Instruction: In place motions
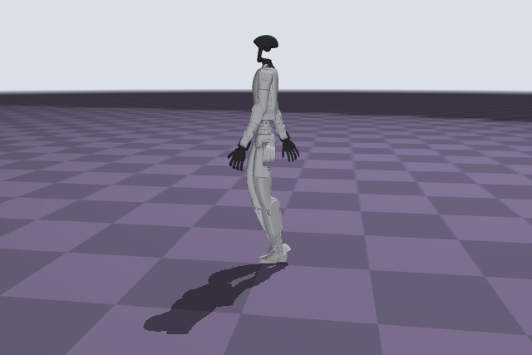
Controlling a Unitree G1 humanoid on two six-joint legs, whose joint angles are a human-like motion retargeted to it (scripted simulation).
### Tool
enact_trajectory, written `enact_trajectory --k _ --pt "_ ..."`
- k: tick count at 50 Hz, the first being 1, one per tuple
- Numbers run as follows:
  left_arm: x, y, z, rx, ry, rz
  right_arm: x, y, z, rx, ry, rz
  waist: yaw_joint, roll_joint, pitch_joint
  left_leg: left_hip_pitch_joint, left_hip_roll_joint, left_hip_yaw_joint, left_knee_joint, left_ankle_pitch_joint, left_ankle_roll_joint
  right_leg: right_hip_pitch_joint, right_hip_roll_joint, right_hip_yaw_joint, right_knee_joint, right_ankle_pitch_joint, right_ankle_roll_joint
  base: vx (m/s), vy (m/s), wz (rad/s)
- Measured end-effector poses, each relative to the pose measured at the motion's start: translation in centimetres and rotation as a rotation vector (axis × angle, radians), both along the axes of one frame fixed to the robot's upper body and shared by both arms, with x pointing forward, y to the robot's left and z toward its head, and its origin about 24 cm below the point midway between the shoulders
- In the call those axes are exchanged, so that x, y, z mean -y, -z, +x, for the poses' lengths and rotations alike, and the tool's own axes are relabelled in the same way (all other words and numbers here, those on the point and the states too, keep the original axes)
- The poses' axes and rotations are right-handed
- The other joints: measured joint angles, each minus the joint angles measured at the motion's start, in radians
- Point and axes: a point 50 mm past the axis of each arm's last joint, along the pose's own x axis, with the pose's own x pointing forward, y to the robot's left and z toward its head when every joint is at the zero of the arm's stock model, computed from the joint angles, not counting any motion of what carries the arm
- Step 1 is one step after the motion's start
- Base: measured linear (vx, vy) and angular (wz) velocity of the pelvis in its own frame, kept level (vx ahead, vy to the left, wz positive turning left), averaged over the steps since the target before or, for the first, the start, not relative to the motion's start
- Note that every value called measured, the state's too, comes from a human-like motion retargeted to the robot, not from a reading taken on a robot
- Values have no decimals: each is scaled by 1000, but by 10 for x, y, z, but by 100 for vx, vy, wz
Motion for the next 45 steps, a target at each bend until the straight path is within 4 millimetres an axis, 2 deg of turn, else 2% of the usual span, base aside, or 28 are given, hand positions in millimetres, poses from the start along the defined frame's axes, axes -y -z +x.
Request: enact_trajectory --k 2,3,4,5,6,7,8,10,12,15,16,18,20,21,23,25,27,29,31,32,33,35,37,38,40,42,43,45 --pt "-2 18 -82 -284 -95 -7 -6 16 52 99 -173 30 18 -10 -15 -57 34 48 202 132 -73 147 -67 -231 -168 -197 -35 6 -9 -85" --pt "-1 21 -120 -419 -154 -12 -12 22 86 175 -257 43 45 -30 -19 -119 89 113 402 266 -123 166 -101 -304 -227 -234 -78 -3 -11 -134" --pt "0 20 -153 -536 -212 -10 -20 27 124 278 -325 63 96 -29 -9 -228 198 129 633 393 -101 157 -102 -271 -246 -237 -88 -7 -17 -155" --pt "1 16 -185 -644 -268 -4 -29 29 166 394 -385 89 158 -19 8 -360 335 121 880 517 -43 132 -86 -186 -245 -221 -81 -15 -25 -128" --pt "4 10 -211 -725 -340 1 -39 25 213 534 -454 120 193 -4 53 -518 333 -20 1044 497 -46 112 -66 -113 -232 -196 -82 -24 -28 -128" --pt "6 4 -234 -797 -415 3 -51 15 261 674 -533 148 242 10 101 -655 375 -118 1207 472 -41 101 -45 -67 -223 -177 -96 -38 -32 -187" --pt "8 -1 -250 -849 -499 -4 -65 -2 310 816 -626 169 320 24 156 -751 505 -127 1367 435 -21 108 -20 -75 -220 -171 -134 -47 -37 -219" --pt "16 -10 -276 -928 -632 -39 -95 -51 391 1113 -797 141 383 -24 272 -913 621 -108 1554 337 106 123 -11 4 -209 -175 -183 -54 -34 -149" --pt "24 -19 -298 -989 -716 -47 -118 -111 447 1406 -902 78 448 -94 349 -1101 574 -94 1624 202 208 88 -79 102 -182 -150 -176 -36 -11 -112" --pt "23 -40 -340 -1066 -802 18 -124 -182 484 1714 -1005 -65 607 -184 390 -1253 556 4 1615 55 363 3 -186 137 -117 -132 -206 20 7 -122" --pt "18 -50 -356 -1094 -828 54 -116 -192 488 1741 -1049 -163 646 -208 377 -1266 544 24 1596 38 372 -32 -208 160 -86 -125 -207 52 9 -48" --pt "11 -67 -380 -1137 -902 111 -106 -207 493 1758 -1153 -347 691 -236 348 -1269 527 45 1578 20 379 -75 -231 173 -44 -99 -205 38 4 9" --pt "14 -67 -380 -1138 -989 125 -103 -221 500 1753 -1276 -472 667 -222 336 -1228 516 32 1577 53 338 -72 -219 145 -41 -69 -189 -16 -1 57" --pt "17 -61 -372 -1117 -1020 122 -107 -221 500 1742 -1319 -468 633 -210 330 -1177 502 6 1568 94 272 -49 -199 129 -61 -59 -184 -29 -6 82" --pt "19 -51 -359 -1071 -1037 107 -111 -208 495 1703 -1344 -426 583 -197 282 -1042 473 5 1517 166 147 -36 -166 111 -107 -38 -169 -11 2 72" --pt "20 -39 -341 -1001 -1012 72 -114 -178 480 1627 -1315 -331 530 -184 208 -874 442 23 1410 235 25 -36 -135 84 -151 -29 -154 13 7 86" --pt "19 -29 -321 -958 -948 6 -118 -113 437 1459 -1266 -121 395 -150 155 -643 306 8 1188 305 -67 65 -141 -10 -199 -57 -122 24 3 165" --pt "12 -21 -304 -923 -851 11 -107 -60 386 1249 -1227 -1 298 -142 77 -441 165 7 889 334 -99 104 -142 -68 -232 -90 -95 33 9 143" --pt "-1 -13 -283 -885 -730 56 -85 -11 314 982 -1179 99 213 -119 -1 -261 24 -57 541 350 -101 136 -115 -112 -248 -124 -85 35 14 103" --pt "-8 -8 -267 -854 -662 81 -71 8 272 833 -1144 141 183 -97 -38 -181 -25 -81 371 308 -99 141 -89 -128 -244 -134 -81 31 18 59" --pt "-16 -2 -246 -810 -587 100 -55 22 227 674 -1095 176 162 -70 -75 -113 -48 -68 224 172 -103 135 -57 -148 -228 -133 -78 21 18 81" --pt "-25 11 -185 -682 -428 94 -19 30 135 338 -952 227 85 -17 -143 -12 -9 144 24 -22 -5 89 -31 -285 -123 -25 -61 -1 21 130" --pt "-21 15 -84 -428 -284 1 8 18 74 83 -755 208 36 30 -118 -99 6 -114 -23 -39 54 -141 -101 -357 227 241 -49 -46 27 122" --pt "-19 7 -28 -259 -226 -35 16 11 53 22 -644 167 -8 16 -47 -99 -6 -163 -16 -43 61 -284 -121 -254 405 304 -73 -67 27 97" --pt "-19 -37 83 106 -105 -87 33 -3 19 -38 -409 59 -22 3 118 -39 -34 -96 -41 -57 108 -482 -198 -194 751 205 -159 -81 30 36" --pt "-26 -111 172 458 13 -80 37 -13 -3 -70 -186 -6 -99 19 268 -22 -25 -128 -36 -54 150 -663 -245 -161 975 165 -151 -94 29 106" --pt "-32 -148 201 608 35 -43 38 -16 -10 -89 -116 -31 -144 23 318 -35 -8 -139 -23 -46 160 -753 -239 -151 1043 144 -158 -77 22 119" --pt "-40 -201 231 835 13 59 42 -27 -32 -153 -46 -102 -225 16 363 -51 4 -169 -15 -25 184 -916 -220 -151 1143 79 -198 -37 12 71"
